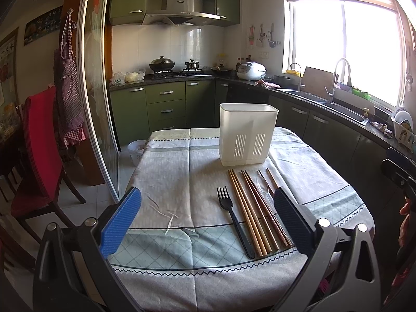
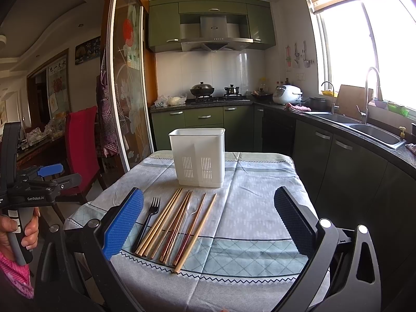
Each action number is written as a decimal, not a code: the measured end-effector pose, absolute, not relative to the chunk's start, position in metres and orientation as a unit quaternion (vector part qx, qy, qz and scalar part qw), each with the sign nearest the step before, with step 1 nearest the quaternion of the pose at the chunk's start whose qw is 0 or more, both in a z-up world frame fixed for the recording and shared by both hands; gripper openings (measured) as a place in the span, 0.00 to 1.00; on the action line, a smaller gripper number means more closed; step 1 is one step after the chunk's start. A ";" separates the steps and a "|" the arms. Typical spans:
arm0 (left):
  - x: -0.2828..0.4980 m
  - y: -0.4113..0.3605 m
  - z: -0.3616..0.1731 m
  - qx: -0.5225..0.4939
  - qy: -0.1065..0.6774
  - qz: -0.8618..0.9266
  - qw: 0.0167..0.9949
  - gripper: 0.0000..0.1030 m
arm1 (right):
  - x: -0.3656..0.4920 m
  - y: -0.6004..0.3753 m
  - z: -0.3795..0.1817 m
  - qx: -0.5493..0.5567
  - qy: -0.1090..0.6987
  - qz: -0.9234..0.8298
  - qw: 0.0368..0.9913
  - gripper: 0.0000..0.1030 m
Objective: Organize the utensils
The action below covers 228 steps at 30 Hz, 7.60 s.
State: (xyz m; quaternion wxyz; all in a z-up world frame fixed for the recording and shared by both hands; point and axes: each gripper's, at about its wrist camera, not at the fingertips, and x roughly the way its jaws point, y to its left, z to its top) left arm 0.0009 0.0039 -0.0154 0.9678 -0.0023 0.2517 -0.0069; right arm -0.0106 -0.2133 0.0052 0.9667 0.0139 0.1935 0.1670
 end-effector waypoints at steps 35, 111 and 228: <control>0.052 0.001 -0.026 -0.037 0.358 -0.016 0.933 0.94 | 0.037 -0.227 -0.009 0.041 0.288 0.188 0.938 0.96; 0.195 0.012 -0.107 -0.071 0.590 0.002 0.804 0.09 | 0.236 -0.076 -0.140 -0.051 0.646 0.200 0.735 0.12; 0.270 -0.041 -0.135 -0.015 0.582 -0.009 0.813 0.05 | 0.224 -0.165 -0.082 -0.019 0.459 0.198 0.866 0.42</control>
